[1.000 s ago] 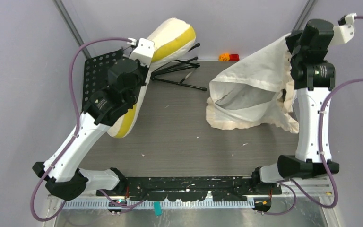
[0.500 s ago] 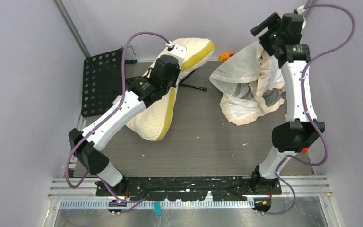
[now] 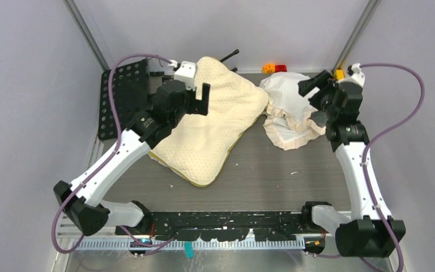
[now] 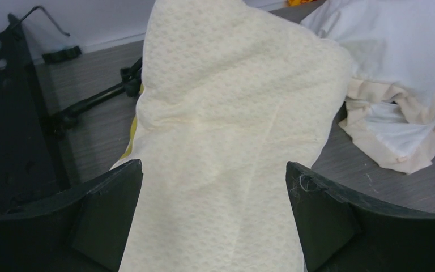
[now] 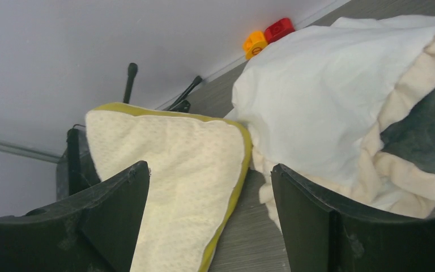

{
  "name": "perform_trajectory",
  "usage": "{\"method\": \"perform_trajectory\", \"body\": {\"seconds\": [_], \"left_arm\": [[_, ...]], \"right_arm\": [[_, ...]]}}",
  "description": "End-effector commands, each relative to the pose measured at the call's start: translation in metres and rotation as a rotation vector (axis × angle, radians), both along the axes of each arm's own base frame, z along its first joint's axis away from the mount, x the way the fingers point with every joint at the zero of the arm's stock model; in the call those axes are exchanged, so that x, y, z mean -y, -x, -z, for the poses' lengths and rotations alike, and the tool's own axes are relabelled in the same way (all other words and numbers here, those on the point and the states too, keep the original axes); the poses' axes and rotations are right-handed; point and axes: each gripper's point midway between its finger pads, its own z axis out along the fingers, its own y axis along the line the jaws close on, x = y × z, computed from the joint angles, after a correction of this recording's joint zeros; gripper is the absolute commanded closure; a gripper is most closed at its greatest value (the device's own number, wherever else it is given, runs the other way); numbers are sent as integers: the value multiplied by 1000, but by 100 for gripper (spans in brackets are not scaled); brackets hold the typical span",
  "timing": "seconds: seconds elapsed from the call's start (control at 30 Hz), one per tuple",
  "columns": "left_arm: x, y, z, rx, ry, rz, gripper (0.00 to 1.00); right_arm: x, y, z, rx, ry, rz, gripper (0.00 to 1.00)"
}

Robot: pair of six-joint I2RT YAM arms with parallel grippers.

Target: Remove the pillowcase from the pillow

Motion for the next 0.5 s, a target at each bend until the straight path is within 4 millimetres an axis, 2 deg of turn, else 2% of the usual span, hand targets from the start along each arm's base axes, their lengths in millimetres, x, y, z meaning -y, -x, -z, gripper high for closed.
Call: {"method": "perform_trajectory", "body": {"seconds": [0.0,0.07,0.17,0.3,0.33,0.37,0.47], "left_arm": [[-43,0,15,20,89,-138,0],[-65,-1,36,8,115,-225,0],[-97,2,65,3,107,-322,0],[-144,3,94,8,68,-444,0],[-156,5,111,-1,42,-466,0],[-168,4,118,18,26,-493,0],[-188,1,136,71,-40,-544,0]], "right_arm": [[33,8,25,79,137,152,17],[46,10,61,21,166,214,17],[46,11,98,-7,242,195,13],[50,15,129,20,350,203,11],[51,16,137,27,366,207,11],[53,16,141,37,381,212,11],[49,11,159,22,387,185,11]]}}
